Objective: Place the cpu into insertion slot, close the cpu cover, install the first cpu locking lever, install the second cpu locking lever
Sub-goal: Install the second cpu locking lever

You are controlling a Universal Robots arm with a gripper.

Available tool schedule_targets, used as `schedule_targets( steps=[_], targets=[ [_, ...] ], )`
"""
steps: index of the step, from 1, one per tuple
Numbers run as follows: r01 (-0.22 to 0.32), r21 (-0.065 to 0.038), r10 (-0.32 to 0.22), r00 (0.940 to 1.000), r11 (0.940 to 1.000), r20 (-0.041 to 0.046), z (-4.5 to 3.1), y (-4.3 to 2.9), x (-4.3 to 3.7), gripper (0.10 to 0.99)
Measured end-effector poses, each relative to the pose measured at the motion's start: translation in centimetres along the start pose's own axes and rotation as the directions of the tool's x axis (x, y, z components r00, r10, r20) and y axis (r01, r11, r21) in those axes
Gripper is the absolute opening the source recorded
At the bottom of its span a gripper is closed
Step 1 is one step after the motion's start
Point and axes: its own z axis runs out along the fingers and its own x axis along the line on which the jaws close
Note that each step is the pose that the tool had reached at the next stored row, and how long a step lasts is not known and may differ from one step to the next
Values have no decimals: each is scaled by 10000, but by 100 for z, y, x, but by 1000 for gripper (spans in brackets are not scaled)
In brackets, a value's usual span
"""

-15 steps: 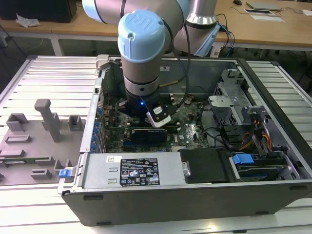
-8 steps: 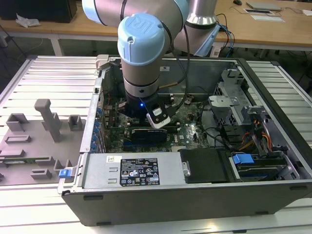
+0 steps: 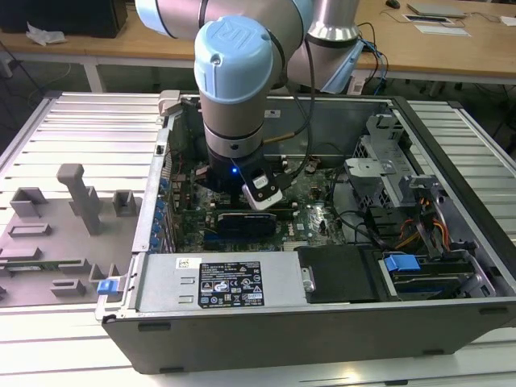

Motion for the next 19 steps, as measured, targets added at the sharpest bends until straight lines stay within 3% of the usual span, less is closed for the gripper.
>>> schedule_targets(
  steps=[5, 11, 13, 19],
  targets=[
    [-1, 8, 1, 10000, 10000, 0, 52, -15, 2, 106],
    [0, 15, 0, 10000, 10000, -1, -3, 1, -31, 106],
    [-5, 28, 5, 10000, 10000, -16, -34, 10, -79, 106],
    [-7, 7, 7, 10000, 10000, -20, -28, 29, -100, 106]
  ],
)
